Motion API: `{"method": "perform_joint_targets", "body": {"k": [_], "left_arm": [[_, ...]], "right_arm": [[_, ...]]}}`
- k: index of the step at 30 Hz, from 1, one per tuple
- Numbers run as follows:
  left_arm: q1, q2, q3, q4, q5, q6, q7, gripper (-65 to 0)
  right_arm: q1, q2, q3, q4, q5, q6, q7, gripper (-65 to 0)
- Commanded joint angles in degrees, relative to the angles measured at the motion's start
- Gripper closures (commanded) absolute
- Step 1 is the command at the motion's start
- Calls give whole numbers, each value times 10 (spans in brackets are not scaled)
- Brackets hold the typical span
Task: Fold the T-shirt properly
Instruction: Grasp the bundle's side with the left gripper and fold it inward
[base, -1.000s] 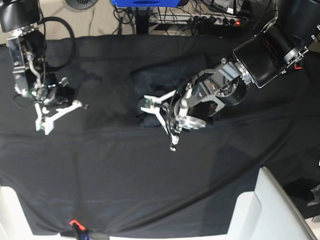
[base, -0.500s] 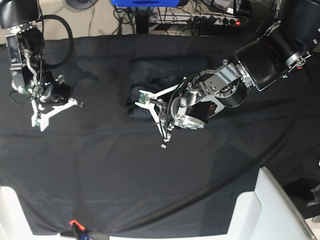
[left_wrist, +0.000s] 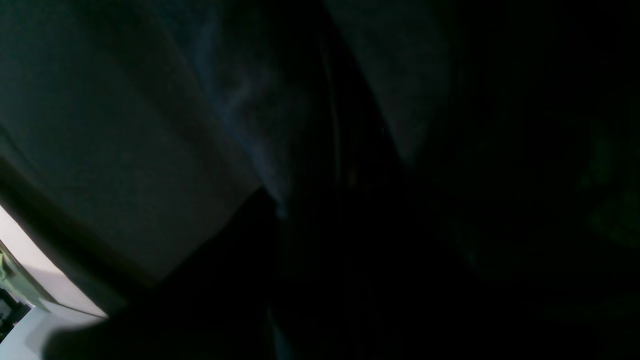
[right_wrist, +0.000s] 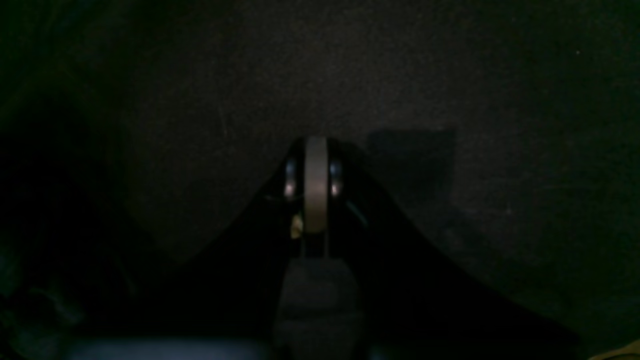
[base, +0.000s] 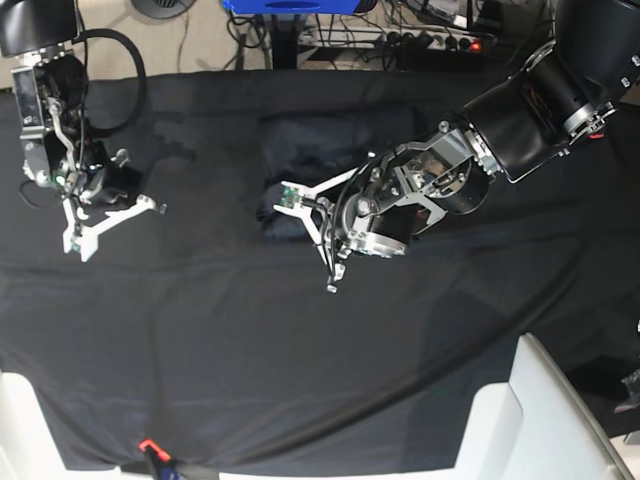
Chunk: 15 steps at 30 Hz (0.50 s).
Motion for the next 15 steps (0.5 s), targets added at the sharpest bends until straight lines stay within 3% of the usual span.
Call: {"method": "perform_joint_targets", "body": {"k": [1,15], "left_arm": [[-13,1,-5,8,1,4,-1,0],[-31,44,0,-47,2,4,3,0]], "right_arm": [[7,6,4,9,1,2,9,0],[1,6,4,8,1,2,10,0]]}}
